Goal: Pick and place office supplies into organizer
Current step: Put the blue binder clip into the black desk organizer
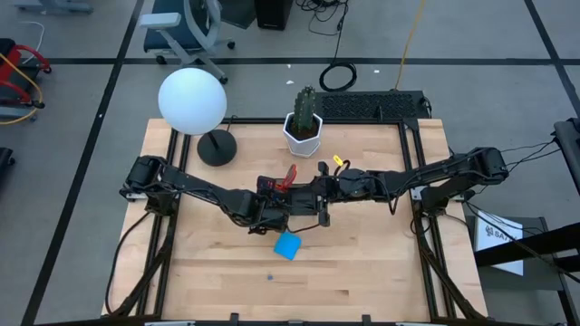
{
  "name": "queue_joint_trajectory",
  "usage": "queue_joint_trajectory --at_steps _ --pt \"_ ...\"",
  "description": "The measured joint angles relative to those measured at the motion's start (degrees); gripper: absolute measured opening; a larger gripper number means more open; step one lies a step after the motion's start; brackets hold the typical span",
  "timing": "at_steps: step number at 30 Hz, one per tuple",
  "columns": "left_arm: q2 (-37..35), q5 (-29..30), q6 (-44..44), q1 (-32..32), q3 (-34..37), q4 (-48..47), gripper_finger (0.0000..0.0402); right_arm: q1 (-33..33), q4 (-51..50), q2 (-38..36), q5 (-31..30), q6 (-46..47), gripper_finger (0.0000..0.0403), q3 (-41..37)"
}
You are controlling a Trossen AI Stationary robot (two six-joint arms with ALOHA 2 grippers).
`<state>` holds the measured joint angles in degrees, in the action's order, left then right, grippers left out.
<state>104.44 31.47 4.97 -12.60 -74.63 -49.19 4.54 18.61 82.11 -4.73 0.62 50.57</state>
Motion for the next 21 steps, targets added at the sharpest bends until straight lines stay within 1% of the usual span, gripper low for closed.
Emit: queue_joint_trajectory --at_steps 9,21 --pt "0.0 -0.4 -2.9 -1.3 0.0 0.0 0.0170 0.0 0.0 0.0 0.0 -0.1 0.0130 0.0" --pt "0.0 -1.0 -2.2 -7.4 0.0 0.0 0.0170 0.0 0.0 0.0 0.0 -0.9 0.0130 0.0"
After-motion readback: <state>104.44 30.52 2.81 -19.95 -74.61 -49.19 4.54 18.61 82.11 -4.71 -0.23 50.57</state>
